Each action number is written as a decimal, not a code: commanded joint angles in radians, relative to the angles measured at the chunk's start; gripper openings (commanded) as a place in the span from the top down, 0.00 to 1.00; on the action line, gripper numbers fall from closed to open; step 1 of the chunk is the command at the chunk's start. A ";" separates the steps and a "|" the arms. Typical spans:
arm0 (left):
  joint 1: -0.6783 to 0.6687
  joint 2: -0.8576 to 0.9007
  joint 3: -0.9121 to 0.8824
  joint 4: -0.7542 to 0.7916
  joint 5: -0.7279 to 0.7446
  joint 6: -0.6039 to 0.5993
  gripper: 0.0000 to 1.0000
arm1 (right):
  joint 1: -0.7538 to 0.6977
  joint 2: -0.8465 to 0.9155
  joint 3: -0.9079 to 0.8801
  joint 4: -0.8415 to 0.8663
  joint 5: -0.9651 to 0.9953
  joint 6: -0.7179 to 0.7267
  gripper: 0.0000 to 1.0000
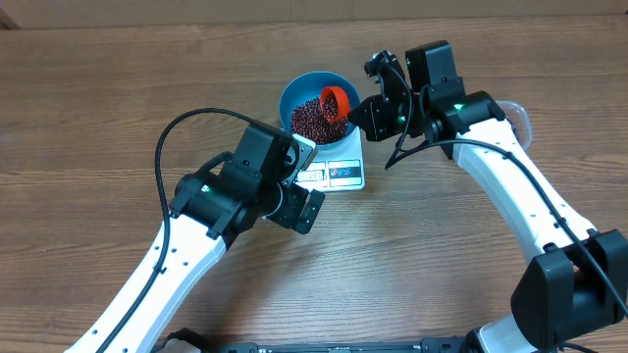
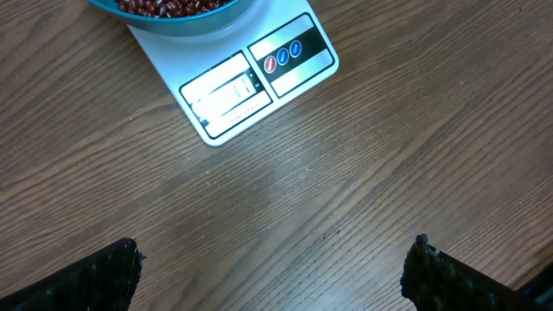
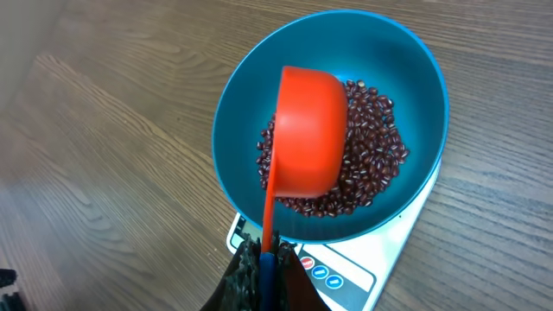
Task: Scoop item into bowl and weigh 150g on scale
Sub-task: 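Tilt the scoop over the bowl to pour beans in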
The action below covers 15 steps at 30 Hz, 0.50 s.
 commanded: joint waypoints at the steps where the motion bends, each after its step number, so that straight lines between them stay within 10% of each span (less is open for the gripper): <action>1: -0.005 -0.003 0.002 0.003 0.011 0.000 0.00 | 0.006 -0.035 0.029 0.013 0.039 0.008 0.96; 15: -0.005 -0.003 0.002 0.004 0.011 0.000 0.00 | 0.029 -0.036 0.029 0.001 -0.008 -0.146 0.97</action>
